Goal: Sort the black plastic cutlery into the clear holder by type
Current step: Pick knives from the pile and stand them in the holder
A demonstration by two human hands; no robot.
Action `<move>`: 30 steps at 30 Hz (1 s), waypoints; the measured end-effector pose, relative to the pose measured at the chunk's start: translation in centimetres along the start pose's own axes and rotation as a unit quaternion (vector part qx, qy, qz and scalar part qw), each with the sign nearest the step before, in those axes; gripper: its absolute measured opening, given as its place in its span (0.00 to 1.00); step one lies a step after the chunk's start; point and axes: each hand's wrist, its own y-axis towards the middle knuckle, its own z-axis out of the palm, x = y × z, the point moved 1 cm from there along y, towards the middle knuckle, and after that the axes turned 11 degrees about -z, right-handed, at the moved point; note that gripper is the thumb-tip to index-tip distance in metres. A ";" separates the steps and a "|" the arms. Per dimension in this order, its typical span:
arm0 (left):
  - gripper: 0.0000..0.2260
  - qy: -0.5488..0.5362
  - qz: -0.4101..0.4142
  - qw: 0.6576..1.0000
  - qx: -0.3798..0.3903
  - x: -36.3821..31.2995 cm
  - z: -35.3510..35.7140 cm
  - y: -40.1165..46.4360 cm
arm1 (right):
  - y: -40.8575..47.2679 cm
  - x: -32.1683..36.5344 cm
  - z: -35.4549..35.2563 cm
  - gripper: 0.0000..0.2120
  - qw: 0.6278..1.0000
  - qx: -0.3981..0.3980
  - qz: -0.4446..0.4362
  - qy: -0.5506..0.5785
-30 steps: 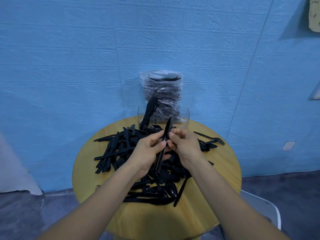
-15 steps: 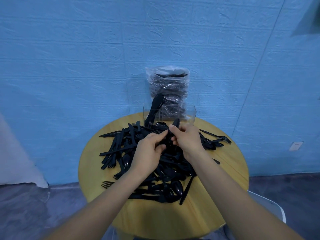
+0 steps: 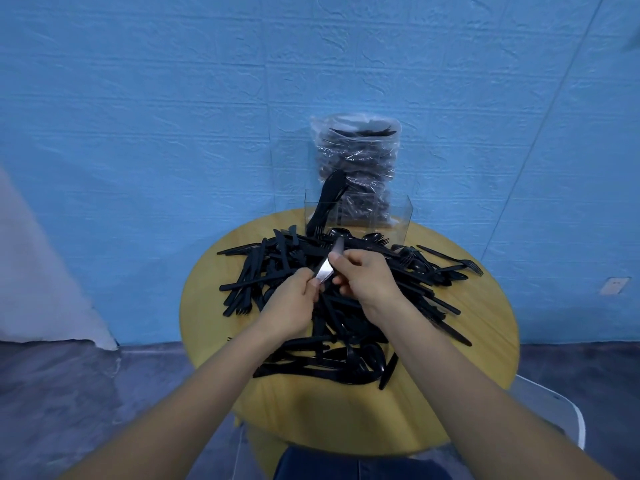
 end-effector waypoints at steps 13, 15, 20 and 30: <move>0.09 -0.065 -0.072 0.985 -0.144 6.2 -5.2 1.3 | 2.0 -2.7 3.9 0.11 0.948 0.046 -0.093 -0.301; 0.09 -0.071 -0.083 0.982 -0.155 6.8 -5.7 1.8 | 2.8 -3.0 4.8 0.13 0.925 0.075 -0.116 -0.353; 0.09 -0.064 -0.104 0.979 -0.166 8.1 -6.3 3.3 | 4.7 -3.8 6.5 0.20 0.876 0.147 -0.129 -0.441; 0.09 -0.059 -0.120 0.979 -0.154 8.8 -6.3 5.7 | 6.9 -4.9 8.5 0.22 0.791 0.192 -0.193 -0.548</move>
